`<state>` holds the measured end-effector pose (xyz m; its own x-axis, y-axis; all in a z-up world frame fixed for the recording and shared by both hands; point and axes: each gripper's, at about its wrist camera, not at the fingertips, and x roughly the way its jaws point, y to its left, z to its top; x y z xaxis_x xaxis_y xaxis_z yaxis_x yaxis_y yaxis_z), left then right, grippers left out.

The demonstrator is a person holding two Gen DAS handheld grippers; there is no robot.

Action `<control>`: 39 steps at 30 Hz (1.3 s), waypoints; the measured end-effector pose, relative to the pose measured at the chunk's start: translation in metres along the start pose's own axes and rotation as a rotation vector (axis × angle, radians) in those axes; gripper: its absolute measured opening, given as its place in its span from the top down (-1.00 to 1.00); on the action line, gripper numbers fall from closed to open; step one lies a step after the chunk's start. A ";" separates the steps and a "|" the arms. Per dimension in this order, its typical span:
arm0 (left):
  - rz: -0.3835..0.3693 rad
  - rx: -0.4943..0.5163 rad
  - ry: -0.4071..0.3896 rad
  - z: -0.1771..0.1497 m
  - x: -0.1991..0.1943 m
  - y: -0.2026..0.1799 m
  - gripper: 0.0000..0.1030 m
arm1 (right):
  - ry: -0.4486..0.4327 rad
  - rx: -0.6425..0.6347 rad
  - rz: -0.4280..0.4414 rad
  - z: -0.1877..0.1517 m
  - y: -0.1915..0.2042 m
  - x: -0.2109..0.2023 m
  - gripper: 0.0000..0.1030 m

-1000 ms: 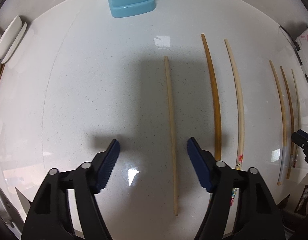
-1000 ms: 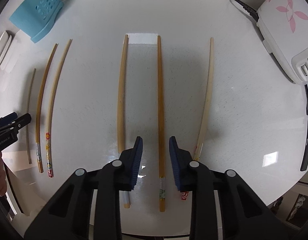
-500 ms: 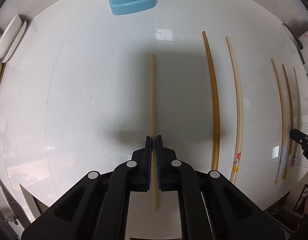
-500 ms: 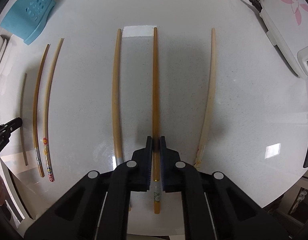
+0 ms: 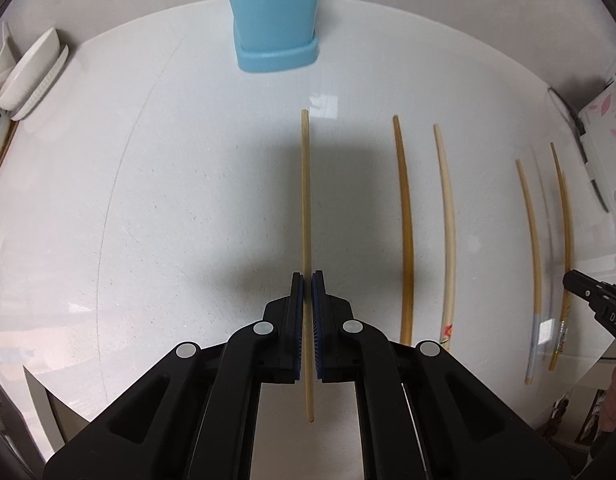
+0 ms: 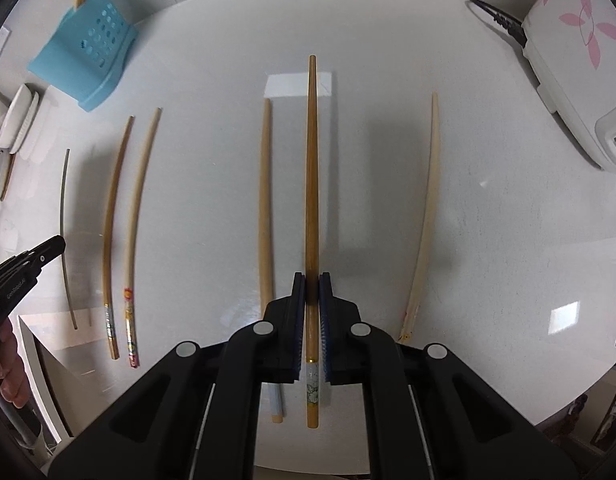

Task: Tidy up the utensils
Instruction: 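Lift both chopsticks and lower the left tool's chopstick into the blue holder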

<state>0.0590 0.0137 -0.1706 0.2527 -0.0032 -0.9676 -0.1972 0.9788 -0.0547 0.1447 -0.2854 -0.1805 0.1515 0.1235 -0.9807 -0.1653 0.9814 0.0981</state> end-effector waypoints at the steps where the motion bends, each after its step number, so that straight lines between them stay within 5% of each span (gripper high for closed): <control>1: -0.007 -0.002 -0.021 0.000 -0.006 0.001 0.93 | -0.016 -0.003 0.006 0.002 0.002 -0.004 0.88; 23: -0.086 0.046 -0.323 0.041 -0.106 0.045 0.93 | -0.376 -0.040 0.125 0.025 0.096 -0.087 0.88; 39: -0.138 0.057 -0.450 0.085 -0.126 0.061 0.93 | -0.481 -0.111 0.131 0.071 0.161 -0.111 0.88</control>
<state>0.0957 0.0908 -0.0313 0.6608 -0.0568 -0.7484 -0.0843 0.9852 -0.1493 0.1700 -0.1311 -0.0439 0.5500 0.3239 -0.7698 -0.3114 0.9348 0.1708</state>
